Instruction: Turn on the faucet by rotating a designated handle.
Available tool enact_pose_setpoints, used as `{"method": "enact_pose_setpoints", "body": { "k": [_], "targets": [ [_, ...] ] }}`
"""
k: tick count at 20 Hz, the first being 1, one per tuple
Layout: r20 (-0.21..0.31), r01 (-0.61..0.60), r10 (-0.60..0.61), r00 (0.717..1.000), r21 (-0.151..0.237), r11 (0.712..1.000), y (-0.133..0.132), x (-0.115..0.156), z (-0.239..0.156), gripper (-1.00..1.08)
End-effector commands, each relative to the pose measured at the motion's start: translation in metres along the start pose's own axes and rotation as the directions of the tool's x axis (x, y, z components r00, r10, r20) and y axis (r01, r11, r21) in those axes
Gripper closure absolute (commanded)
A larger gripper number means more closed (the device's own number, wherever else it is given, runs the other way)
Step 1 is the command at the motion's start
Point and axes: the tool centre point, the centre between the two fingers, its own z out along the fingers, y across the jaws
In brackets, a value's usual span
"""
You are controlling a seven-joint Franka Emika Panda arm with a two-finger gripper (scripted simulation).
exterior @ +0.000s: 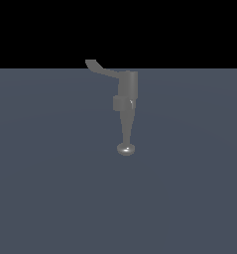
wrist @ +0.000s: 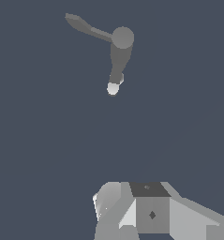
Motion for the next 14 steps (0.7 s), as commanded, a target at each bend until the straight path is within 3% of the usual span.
{"method": "enact_pose_setpoints", "body": {
  "k": [1, 10, 14],
  "targets": [
    [0.000, 0.000, 0.000, 1.000, 0.000, 1.000, 0.0000, 0.0000, 0.0000, 1.08],
    [0.020, 0.004, -0.004, 1.000, -0.039, 0.999, 0.0076, 0.0051, 0.0037, 1.08],
    [0.020, 0.005, -0.005, 1.000, -0.039, 0.999, 0.0075, 0.0049, 0.0036, 1.08]
  ]
}}
